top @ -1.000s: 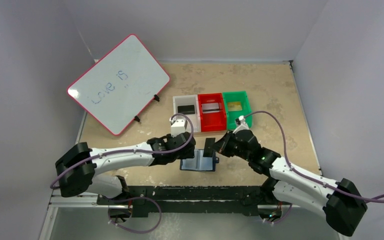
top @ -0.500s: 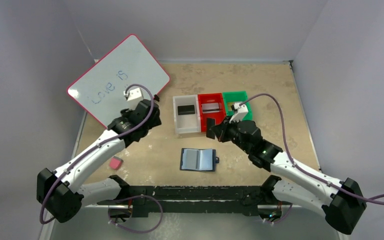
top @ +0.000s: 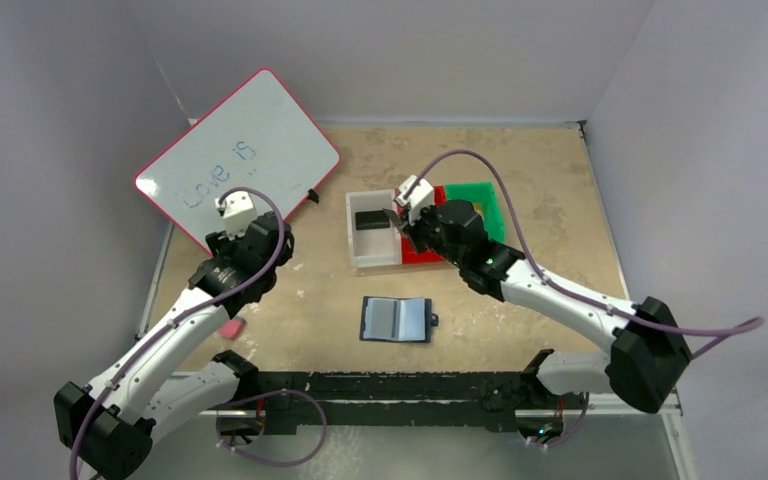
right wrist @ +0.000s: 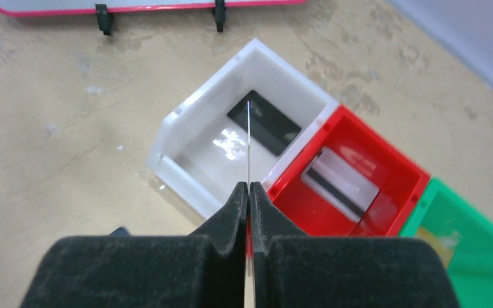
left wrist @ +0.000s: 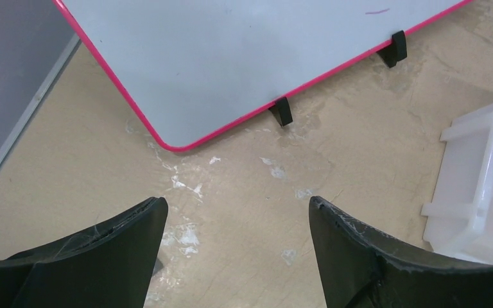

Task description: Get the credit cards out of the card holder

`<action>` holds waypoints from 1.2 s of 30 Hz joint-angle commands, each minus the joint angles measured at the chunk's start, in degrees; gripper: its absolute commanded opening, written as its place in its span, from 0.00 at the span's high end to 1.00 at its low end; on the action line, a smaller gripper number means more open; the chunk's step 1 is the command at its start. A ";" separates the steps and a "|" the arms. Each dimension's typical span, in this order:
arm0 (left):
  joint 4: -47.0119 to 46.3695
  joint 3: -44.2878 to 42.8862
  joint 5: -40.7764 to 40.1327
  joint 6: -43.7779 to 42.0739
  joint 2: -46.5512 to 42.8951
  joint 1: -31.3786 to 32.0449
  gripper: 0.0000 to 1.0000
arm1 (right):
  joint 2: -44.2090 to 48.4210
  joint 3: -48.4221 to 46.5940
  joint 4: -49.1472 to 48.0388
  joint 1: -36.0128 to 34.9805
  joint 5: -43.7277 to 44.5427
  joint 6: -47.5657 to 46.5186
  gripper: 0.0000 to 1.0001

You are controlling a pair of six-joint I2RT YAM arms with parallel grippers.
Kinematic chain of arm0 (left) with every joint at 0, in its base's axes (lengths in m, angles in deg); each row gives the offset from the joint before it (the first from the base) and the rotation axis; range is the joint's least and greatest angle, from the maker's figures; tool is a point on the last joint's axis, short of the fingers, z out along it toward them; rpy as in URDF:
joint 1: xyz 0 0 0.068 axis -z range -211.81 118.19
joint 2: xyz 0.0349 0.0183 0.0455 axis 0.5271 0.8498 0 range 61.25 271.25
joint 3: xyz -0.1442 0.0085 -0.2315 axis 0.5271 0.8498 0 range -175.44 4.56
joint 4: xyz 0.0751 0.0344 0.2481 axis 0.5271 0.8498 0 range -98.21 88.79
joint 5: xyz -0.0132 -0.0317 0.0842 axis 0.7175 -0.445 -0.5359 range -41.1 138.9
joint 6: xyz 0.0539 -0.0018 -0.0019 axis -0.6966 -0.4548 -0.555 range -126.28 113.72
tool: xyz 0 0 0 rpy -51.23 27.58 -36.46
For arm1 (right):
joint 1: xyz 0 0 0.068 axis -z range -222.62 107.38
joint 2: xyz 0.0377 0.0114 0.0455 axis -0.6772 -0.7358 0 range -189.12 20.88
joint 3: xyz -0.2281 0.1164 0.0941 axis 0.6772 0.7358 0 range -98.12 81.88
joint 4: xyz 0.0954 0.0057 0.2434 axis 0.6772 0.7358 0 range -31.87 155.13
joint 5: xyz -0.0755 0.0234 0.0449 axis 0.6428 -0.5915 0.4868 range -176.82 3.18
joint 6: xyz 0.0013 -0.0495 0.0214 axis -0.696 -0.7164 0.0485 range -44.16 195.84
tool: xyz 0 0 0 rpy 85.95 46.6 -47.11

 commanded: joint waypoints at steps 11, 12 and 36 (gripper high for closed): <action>-1.10 -1.63 -9.48 0.08 -3.12 -0.27 0.18 | -17.37 -19.51 5.24 -0.22 -2.13 -24.29 1.00; -0.76 -1.71 -10.30 0.38 -3.66 -0.24 0.18 | -18.50 -20.20 5.21 -0.18 -2.22 -25.03 1.00; 3.56 -2.09 -18.51 4.99 -10.16 -0.29 0.18 | -38.30 -32.35 10.54 -0.84 4.14 -35.09 1.00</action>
